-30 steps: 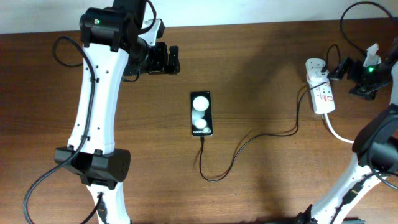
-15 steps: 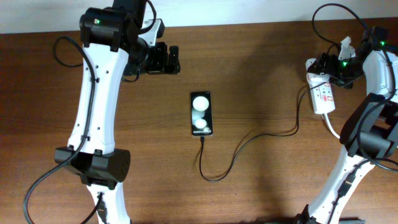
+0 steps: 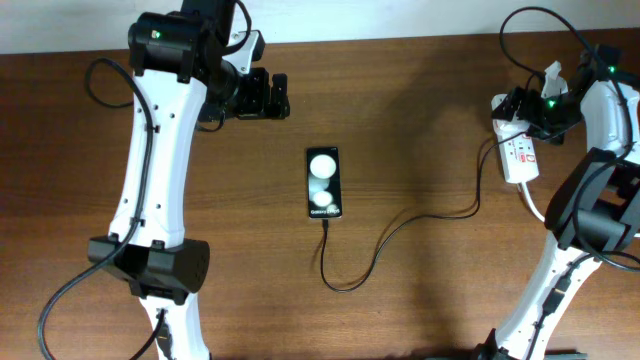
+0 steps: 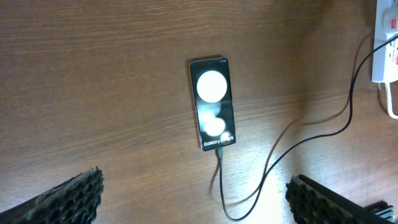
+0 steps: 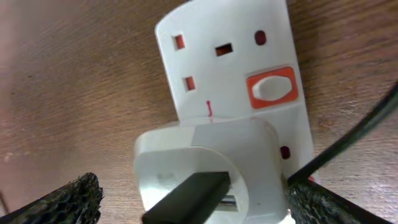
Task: Plug charger to phone and switch on socket
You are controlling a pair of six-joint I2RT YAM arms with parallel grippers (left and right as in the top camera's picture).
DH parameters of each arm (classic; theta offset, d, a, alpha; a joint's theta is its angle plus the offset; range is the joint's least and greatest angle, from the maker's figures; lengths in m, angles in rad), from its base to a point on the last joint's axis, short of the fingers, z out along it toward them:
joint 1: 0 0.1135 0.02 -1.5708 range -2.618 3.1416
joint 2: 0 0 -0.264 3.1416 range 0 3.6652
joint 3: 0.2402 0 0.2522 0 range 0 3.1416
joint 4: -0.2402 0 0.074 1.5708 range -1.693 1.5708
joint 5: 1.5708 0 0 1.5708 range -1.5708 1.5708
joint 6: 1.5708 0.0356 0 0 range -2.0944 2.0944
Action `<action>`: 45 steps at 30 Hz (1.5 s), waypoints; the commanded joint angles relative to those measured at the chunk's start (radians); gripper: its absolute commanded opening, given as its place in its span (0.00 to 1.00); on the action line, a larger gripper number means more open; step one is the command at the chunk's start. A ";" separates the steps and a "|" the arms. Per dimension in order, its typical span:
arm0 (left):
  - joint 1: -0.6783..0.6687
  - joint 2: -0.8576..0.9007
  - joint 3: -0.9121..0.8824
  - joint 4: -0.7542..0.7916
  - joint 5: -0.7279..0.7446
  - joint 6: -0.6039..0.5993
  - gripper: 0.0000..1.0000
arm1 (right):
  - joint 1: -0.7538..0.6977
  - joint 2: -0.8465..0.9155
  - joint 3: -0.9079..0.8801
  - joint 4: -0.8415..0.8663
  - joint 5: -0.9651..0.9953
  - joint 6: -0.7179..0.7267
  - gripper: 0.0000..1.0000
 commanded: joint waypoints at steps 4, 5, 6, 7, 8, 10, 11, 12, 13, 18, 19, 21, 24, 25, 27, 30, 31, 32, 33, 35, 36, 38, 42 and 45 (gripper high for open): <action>0.001 -0.011 0.011 -0.002 -0.007 0.016 0.99 | 0.024 0.028 -0.001 -0.028 -0.133 0.009 0.99; 0.001 -0.011 0.011 -0.002 -0.007 0.016 0.99 | 0.024 0.028 -0.001 -0.032 -0.133 0.009 0.99; 0.001 -0.011 0.011 -0.002 -0.007 0.016 0.99 | 0.024 0.028 0.000 -0.034 -0.133 0.009 0.99; 0.001 -0.011 0.011 -0.002 -0.007 0.016 0.99 | 0.024 0.028 -0.001 -0.035 -0.133 0.009 0.99; 0.001 -0.011 0.011 -0.002 -0.007 0.016 0.99 | 0.024 0.028 -0.001 -0.035 -0.133 0.009 0.99; 0.001 -0.011 0.011 -0.002 -0.007 0.016 0.99 | 0.024 0.037 -0.002 -0.042 -0.133 0.009 0.99; 0.001 -0.011 0.011 -0.002 -0.007 0.016 0.99 | 0.024 0.037 -0.010 -0.043 -0.134 0.009 0.99; 0.000 -0.011 0.011 -0.002 -0.007 0.016 0.99 | 0.024 0.037 -0.012 -0.054 -0.133 0.009 0.99; 0.001 -0.011 0.011 -0.002 -0.007 0.016 0.99 | 0.024 0.037 -0.012 -0.060 -0.133 0.009 0.99; 0.001 -0.011 0.011 -0.002 -0.007 0.016 0.99 | 0.003 0.036 0.000 -0.090 0.004 0.017 0.99; 0.001 -0.011 0.011 -0.002 -0.007 0.016 0.99 | -0.003 0.033 0.010 -0.104 0.026 0.027 0.99; 0.001 -0.011 0.011 -0.002 -0.007 0.016 0.99 | -0.011 0.000 0.044 -0.150 0.090 0.042 0.99; 0.001 -0.011 0.011 -0.002 -0.007 0.016 0.99 | -0.009 -0.119 0.077 -0.223 0.168 0.042 0.99; 0.001 -0.011 0.011 -0.002 -0.007 0.016 0.99 | -0.008 -0.167 0.077 -0.245 0.178 0.043 0.99; 0.001 -0.011 0.011 -0.002 -0.007 0.016 0.99 | -0.008 -0.273 0.077 -0.302 0.190 0.043 0.99; 0.001 -0.011 0.011 -0.002 -0.007 0.016 0.99 | -0.006 -0.423 0.077 -0.383 0.190 0.042 0.99; 0.001 -0.011 0.011 -0.002 -0.007 0.016 0.99 | 0.003 -0.482 0.077 -0.414 0.190 0.042 0.99; 0.001 -0.011 0.011 -0.002 -0.007 0.016 0.99 | 0.016 -0.544 0.077 -0.444 0.190 0.043 0.99; 0.001 -0.011 0.011 -0.002 -0.007 0.016 0.99 | 0.021 -0.572 0.077 -0.449 0.189 0.042 0.99; 0.001 -0.011 0.011 -0.002 -0.007 0.016 0.99 | 0.023 -0.592 0.076 -0.449 0.190 0.042 0.99; 0.001 -0.011 0.011 -0.002 -0.007 0.016 0.99 | 0.023 -0.587 0.076 -0.449 0.190 0.042 0.99; 0.001 -0.011 0.011 -0.002 -0.007 0.016 0.99 | 0.024 -0.584 0.076 -0.449 0.189 0.042 0.99; 0.001 -0.011 0.011 -0.002 -0.007 0.016 0.99 | 0.024 -0.584 0.076 -0.449 0.190 0.042 0.99; 0.001 -0.011 0.011 -0.002 -0.007 0.016 0.99 | 0.023 -0.584 0.076 -0.449 0.190 0.042 0.99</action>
